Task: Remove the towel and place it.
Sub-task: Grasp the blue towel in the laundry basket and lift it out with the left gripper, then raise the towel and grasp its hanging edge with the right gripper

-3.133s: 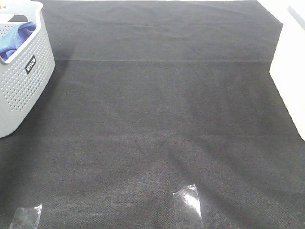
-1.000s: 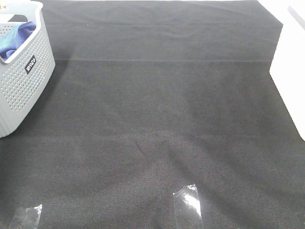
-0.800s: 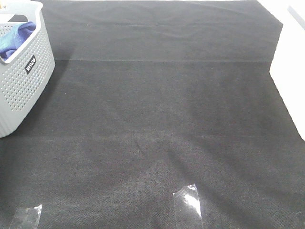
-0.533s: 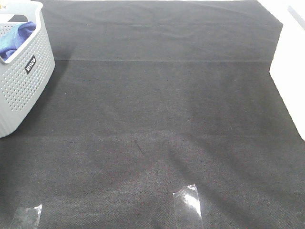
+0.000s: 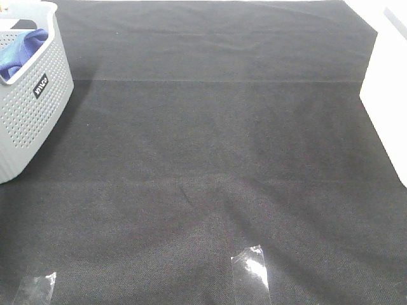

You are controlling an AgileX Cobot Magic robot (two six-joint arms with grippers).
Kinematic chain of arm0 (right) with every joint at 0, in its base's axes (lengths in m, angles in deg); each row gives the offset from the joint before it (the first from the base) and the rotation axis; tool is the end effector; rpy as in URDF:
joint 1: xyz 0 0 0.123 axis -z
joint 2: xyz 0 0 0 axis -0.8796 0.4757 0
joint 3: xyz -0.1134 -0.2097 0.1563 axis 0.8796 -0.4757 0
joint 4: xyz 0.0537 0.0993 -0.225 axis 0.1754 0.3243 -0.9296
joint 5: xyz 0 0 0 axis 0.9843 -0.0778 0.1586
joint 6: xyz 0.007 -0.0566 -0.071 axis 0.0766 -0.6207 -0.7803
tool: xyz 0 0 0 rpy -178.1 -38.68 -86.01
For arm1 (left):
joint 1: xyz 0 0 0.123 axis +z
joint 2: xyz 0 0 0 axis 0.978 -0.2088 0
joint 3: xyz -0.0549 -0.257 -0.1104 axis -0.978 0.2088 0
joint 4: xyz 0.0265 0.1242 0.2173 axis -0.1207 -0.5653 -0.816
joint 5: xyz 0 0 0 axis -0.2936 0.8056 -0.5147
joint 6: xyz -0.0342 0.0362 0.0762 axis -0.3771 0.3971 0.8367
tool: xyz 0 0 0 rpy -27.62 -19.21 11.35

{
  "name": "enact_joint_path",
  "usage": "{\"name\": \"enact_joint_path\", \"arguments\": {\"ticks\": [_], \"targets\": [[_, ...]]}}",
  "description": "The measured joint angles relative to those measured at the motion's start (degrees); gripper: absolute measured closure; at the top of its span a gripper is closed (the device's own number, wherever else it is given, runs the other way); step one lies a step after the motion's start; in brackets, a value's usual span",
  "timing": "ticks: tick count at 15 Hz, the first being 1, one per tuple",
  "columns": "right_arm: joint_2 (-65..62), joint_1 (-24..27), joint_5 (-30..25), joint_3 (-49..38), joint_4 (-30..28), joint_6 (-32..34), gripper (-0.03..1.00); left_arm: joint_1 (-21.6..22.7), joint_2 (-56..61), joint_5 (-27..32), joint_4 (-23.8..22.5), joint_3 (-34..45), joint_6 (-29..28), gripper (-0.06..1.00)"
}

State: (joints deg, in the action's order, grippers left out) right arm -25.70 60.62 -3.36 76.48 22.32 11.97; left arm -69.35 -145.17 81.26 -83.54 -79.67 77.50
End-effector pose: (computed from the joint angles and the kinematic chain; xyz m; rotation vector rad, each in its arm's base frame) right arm -0.0054 -0.0045 0.2769 -0.0208 2.0419 -0.0588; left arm 0.4384 0.0915 0.2626 1.4305 2.4269 0.7968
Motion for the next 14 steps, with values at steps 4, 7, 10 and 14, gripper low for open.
{"name": "enact_joint_path", "arguments": {"ticks": [4, 7, 10, 14], "targets": [[0.0, 0.0, 0.0, 0.0, 0.0, 0.0, 0.28, 0.0, 7.0, 0.3, 1.8, 0.0, -2.6, 0.94], [0.0, 0.0, 0.0, 0.0, 0.0, 0.0, 0.28, 0.0, 12.5, 0.6, 6.7, 0.0, -3.7, 0.94], [0.0, 0.0, 0.0, 0.0, 0.0, 0.0, 0.28, -0.9, 18.0, 0.6, 7.8, 0.0, -4.7, 0.94], [0.0, 0.0, 0.0, 0.0, 0.0, 0.0, 0.28, -4.8, 25.0, 0.6, 7.8, 0.0, -6.1, 0.94]]}}
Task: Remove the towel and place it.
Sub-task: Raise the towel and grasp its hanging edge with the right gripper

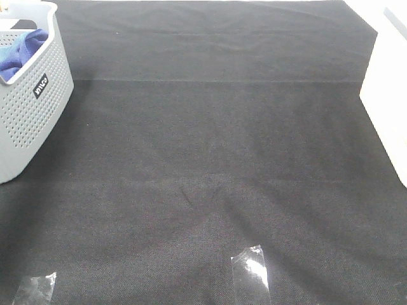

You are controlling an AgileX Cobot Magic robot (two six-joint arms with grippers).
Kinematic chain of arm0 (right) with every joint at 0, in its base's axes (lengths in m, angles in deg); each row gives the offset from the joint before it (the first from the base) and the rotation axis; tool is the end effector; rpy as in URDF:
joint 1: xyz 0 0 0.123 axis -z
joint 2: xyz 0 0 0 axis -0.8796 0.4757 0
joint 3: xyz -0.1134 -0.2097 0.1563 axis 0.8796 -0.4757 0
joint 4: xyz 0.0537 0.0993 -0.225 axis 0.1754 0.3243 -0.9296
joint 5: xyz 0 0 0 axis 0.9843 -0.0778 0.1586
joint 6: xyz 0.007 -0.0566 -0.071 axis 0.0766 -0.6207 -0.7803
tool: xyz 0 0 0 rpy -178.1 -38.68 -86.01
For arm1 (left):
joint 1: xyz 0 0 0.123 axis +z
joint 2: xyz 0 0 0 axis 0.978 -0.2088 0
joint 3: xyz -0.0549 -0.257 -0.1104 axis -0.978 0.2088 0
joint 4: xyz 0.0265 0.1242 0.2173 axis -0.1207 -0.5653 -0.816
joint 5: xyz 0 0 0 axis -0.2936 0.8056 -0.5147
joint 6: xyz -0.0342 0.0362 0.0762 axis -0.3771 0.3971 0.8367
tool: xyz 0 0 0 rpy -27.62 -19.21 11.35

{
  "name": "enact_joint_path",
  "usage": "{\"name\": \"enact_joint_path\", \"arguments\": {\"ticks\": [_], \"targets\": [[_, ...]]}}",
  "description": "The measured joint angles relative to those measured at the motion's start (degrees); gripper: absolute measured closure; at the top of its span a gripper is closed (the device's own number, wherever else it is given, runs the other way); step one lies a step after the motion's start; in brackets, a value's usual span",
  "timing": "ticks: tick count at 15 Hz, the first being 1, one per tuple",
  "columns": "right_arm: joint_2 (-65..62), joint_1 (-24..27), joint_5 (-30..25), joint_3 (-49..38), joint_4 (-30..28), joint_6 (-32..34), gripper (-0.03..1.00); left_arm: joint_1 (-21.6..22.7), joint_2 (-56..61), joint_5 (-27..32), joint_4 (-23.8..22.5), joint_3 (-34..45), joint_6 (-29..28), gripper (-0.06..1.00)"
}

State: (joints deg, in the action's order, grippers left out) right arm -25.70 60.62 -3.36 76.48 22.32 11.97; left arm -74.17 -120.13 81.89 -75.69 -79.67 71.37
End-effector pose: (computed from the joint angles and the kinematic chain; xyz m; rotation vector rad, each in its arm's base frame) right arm -0.0054 -0.0045 0.2769 -0.0208 2.0419 -0.0588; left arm 0.3443 0.0386 0.4352 1.0495 2.0746 0.8096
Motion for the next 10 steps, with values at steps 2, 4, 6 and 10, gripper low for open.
{"name": "enact_joint_path", "arguments": {"ticks": [2, 4, 6, 10], "targets": [[0.0, 0.0, 0.0, 0.0, -0.1, 0.0, 0.28, -2.6, 2.9, -0.2, -0.2, 0.0, -0.1, 0.94], [0.7, 0.0, 0.1, 0.0, 0.1, -0.5, 0.28, -5.4, 5.0, -1.7, -0.5, 0.0, -0.1, 0.94], [4.7, 0.0, 2.2, 0.9, 3.7, -5.7, 0.28, -8.5, 6.6, -3.5, -1.4, 0.0, -0.1, 0.94], [19.0, 0.0, 14.5, 1.3, 27.2, -26.1, 0.28, -15.8, 9.1, -4.1, -6.0, 0.0, -0.2, 0.94]]}}
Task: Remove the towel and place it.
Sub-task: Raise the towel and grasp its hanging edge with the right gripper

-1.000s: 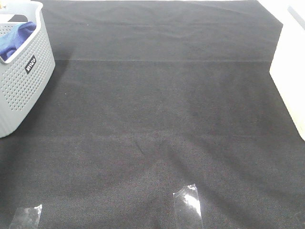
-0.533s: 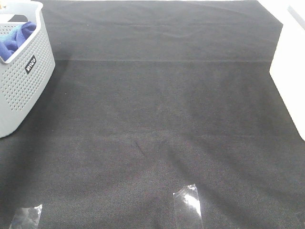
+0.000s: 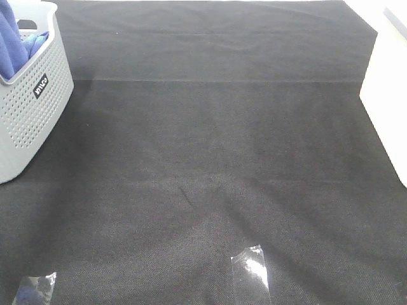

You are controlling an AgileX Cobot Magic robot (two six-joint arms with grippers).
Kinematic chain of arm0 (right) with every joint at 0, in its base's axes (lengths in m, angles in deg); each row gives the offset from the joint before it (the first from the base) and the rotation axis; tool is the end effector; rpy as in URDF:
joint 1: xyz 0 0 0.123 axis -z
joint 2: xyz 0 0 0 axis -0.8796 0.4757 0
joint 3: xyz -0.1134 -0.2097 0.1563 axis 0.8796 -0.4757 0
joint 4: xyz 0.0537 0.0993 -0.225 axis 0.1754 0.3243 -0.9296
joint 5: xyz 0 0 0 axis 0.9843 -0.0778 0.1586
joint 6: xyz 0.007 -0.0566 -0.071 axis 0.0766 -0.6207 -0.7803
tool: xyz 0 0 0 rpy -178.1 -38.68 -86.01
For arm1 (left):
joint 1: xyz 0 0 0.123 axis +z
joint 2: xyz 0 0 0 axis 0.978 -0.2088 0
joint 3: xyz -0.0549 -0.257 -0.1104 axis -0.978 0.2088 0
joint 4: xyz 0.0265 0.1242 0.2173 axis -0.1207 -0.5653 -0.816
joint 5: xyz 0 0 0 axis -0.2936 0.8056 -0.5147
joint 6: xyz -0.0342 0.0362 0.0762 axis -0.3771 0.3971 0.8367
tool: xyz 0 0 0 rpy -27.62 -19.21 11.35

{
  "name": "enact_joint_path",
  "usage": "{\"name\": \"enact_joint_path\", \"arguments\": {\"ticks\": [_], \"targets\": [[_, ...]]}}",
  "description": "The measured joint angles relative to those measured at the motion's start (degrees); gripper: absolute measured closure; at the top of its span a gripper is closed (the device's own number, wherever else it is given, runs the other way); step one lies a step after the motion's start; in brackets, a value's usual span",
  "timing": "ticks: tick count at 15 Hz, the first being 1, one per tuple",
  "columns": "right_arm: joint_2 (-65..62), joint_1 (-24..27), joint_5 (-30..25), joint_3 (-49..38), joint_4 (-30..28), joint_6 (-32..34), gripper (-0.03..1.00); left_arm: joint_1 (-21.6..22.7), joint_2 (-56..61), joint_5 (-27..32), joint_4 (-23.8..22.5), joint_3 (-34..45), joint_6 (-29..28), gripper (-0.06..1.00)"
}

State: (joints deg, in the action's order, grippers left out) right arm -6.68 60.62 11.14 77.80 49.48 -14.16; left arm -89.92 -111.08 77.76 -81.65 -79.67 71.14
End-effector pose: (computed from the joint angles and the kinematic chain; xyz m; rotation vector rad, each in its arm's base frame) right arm 0.0564 0.0278 0.3008 -0.3671 2.0036 0.2147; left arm 0.2929 -0.0401 0.4933 1.1771 1.6820 0.8512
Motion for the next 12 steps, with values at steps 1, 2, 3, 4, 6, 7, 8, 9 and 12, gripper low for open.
{"name": "enact_joint_path", "arguments": {"ticks": [1, 2, 3, 4, 6, 7, 8, 9, 12], "targets": [[4.8, 0.0, 1.6, 0.0, 6.5, -6.9, 0.28, -1.9, 0.6, 0.0, -0.8, -0.3, -0.7, 0.94], [9.3, 0.0, 2.1, 0.0, 13.6, -15.5, 0.28, -3.9, 1.3, 0.0, -1.2, -0.6, -2.1, 0.94], [14.0, 0.0, 2.1, 0.0, 20.0, -23.7, 0.28, -5.8, 2.0, -0.2, -1.2, -1.0, -3.8, 0.94], [19.1, 0.0, 2.1, 0.0, 26.9, -32.8, 0.28, -7.7, 2.6, -0.2, -1.3, -1.1, -4.5, 0.94], [33.0, 0.0, -0.4, 0.4, 44.0, -55.1, 0.28, -13.9, 3.2, 0.9, -1.5, -1.3, -2.1, 0.94], [37.2, 0.0, -1.9, 1.4, 47.2, -60.4, 0.28, -15.6, 3.2, 0.9, -1.5, -1.3, -1.4, 0.94], [41.7, 0.0, -4.2, 3.5, 49.1, -64.7, 0.28, -16.6, 3.2, 0.7, -1.6, -1.3, -1.3, 0.94], [43.7, 0.0, -5.3, 4.8, 49.9, -66.2, 0.28, -18.2, 3.2, 0.6, -1.7, -1.3, -1.0, 0.94], [55.8, -0.2, -11.7, 14.9, 51.4, -70.6, 0.28, -23.6, 3.1, -0.8, -1.7, -1.3, -0.2, 0.94]]}}
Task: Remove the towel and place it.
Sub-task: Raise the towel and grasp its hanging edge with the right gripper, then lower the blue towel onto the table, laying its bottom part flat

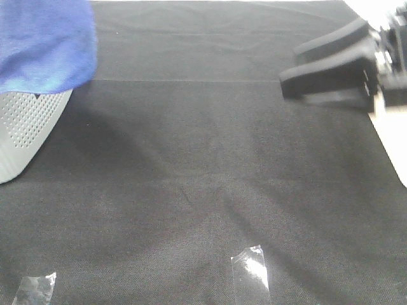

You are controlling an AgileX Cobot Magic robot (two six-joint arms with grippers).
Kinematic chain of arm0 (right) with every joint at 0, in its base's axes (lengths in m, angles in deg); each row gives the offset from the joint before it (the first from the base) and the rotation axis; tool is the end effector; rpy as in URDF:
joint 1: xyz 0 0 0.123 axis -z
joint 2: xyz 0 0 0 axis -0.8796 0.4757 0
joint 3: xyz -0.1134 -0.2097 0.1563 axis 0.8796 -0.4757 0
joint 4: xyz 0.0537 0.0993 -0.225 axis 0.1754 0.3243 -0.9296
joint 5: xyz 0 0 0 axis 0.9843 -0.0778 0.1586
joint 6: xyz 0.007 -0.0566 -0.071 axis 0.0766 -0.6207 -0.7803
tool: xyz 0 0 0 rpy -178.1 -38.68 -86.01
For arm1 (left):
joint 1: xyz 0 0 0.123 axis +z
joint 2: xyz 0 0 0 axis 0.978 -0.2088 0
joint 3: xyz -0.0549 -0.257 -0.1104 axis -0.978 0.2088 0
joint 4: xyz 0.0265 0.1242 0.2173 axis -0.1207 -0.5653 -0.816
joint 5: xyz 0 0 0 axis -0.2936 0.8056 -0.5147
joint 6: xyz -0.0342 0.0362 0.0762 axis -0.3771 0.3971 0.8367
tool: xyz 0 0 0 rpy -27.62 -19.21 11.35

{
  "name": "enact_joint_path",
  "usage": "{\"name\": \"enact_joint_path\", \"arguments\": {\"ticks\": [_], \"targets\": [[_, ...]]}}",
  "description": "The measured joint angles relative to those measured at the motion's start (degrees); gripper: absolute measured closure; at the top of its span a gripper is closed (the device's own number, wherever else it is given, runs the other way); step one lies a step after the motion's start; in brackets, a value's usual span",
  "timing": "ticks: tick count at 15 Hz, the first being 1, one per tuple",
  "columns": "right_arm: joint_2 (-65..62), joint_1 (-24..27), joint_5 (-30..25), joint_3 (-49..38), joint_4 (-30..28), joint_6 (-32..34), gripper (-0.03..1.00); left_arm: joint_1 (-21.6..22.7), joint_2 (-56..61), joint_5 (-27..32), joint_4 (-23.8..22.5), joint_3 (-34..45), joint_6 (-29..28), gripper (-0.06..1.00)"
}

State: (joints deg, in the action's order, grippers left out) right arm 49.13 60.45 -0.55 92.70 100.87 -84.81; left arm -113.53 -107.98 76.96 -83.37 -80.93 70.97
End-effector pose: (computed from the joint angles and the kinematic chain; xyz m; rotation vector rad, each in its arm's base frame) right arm 0.2330 0.0795 0.2824 -1.0142 1.8353 0.8058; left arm 0.2349 -0.1396 0.5170 1.3837 1.3104 0.6316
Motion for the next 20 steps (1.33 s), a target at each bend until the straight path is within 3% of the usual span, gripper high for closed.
{"name": "enact_joint_path", "arguments": {"ticks": [5, 9, 13, 20], "targets": [[14.1, -10.5, 1.3, 13.4, 0.2, -0.7, 0.22, -5.4, -1.9, -3.7, 0.0, 0.0, 0.4, 0.94], [20.2, -15.3, 2.5, 20.0, 0.2, -0.2, 0.2, -8.5, -3.6, -5.2, 0.0, 0.0, 0.5, 0.94], [21.3, -15.6, 2.5, 21.0, -0.3, -0.2, 0.2, -10.0, -5.4, -5.8, -0.2, 0.0, 0.5, 0.94], [21.3, -15.6, 1.6, 21.1, -9.2, 2.8, 0.23, -10.0, -5.5, -4.2, -2.2, 0.0, 0.4, 0.94]]}}
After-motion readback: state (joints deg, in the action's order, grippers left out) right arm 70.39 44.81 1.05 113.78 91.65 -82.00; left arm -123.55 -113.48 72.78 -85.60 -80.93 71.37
